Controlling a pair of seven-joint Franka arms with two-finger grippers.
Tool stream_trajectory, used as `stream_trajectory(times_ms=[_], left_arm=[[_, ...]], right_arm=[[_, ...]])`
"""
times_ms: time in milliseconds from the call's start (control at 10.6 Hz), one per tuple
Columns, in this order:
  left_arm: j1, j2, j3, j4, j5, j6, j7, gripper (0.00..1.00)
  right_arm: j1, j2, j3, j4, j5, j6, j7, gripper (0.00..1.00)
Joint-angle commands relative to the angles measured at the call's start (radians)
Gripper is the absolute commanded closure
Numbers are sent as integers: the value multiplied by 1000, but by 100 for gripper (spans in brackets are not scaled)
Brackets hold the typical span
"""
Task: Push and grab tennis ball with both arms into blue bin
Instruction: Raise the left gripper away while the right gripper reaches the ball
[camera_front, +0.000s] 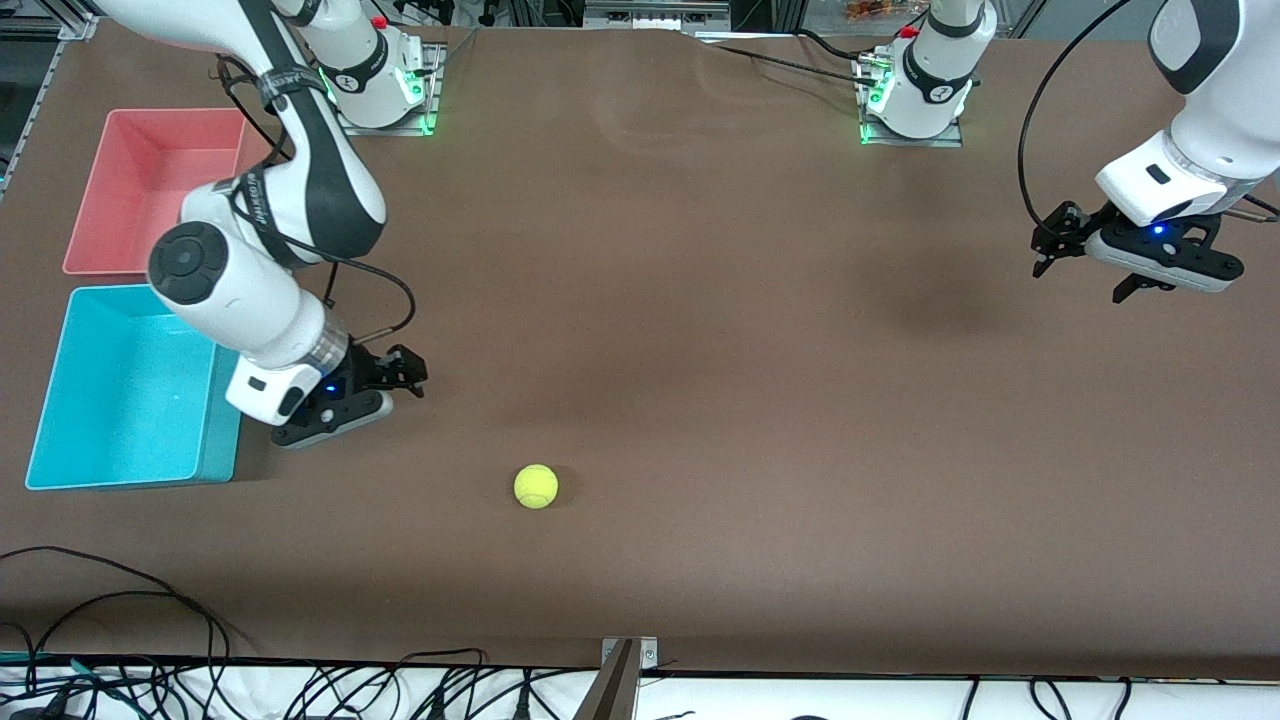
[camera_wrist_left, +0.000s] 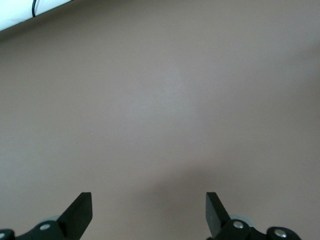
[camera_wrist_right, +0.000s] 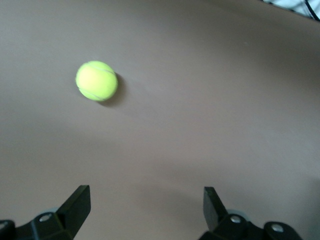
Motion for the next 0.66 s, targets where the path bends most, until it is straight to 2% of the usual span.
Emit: stream_trajectory(times_ms=[0, 284, 567], left_arm=[[-19, 0, -5, 78, -7, -115, -77, 0], [-29, 10, -48, 127, 38, -173, -169, 0], [-29, 20, -51, 207, 38, -274, -171, 0]], right_arm=[[78, 73, 9, 33, 11, 159, -3, 0], [106, 216, 9, 158, 10, 251, -15, 0], [134, 417, 9, 441, 10, 258, -17, 0]])
